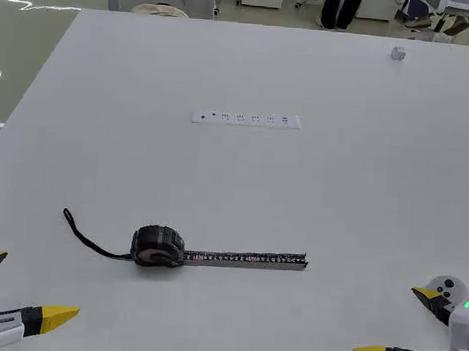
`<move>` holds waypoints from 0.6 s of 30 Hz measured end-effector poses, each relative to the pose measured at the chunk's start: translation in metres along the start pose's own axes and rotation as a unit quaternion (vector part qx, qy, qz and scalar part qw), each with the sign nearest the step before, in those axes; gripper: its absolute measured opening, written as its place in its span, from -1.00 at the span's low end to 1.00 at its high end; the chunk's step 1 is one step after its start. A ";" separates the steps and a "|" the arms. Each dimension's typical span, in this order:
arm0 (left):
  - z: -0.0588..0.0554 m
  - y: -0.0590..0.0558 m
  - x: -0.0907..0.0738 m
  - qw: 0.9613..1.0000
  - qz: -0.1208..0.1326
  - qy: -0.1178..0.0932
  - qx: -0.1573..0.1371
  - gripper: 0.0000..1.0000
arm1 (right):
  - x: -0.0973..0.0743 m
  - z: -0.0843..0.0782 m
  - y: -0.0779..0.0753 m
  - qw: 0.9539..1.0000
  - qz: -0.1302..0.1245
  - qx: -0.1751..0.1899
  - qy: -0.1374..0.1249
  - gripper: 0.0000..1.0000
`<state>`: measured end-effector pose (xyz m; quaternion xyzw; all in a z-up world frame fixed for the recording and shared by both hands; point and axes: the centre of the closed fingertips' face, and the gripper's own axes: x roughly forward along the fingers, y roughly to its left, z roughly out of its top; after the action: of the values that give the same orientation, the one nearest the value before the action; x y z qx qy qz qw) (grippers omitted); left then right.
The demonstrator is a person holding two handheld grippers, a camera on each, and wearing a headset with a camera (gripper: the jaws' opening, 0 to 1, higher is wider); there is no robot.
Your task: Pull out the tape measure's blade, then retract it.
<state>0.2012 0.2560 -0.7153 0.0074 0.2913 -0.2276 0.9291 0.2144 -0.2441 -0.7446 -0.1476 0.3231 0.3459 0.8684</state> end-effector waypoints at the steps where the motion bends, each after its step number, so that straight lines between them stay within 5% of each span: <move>1: 0.000 -0.001 0.000 1.000 -0.001 -0.001 -0.001 1.00 | 0.000 0.001 0.000 1.000 0.000 -0.001 0.000 1.00; 11: 0.005 -0.001 0.010 1.000 0.019 -0.001 -0.014 1.00 | 0.001 0.010 -0.007 1.000 0.008 -0.018 0.001 1.00; 14: 0.006 0.004 0.012 0.997 0.052 0.003 -0.054 1.00 | 0.005 0.015 -0.006 0.999 0.018 -0.031 0.002 1.00; 16: 0.014 0.004 0.014 0.995 0.061 -0.020 -0.074 1.00 | 0.010 0.019 -0.005 0.999 0.028 -0.041 0.005 1.00; 18: 0.015 0.000 0.016 0.995 0.059 -0.020 -0.076 1.00 | 0.015 0.023 -0.003 0.998 0.038 -0.052 0.009 0.98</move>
<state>0.2209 0.2470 -0.7118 -0.0513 0.2880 -0.1497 0.9445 0.2353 -0.2276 -0.7370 -0.1832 0.3183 0.3936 0.8427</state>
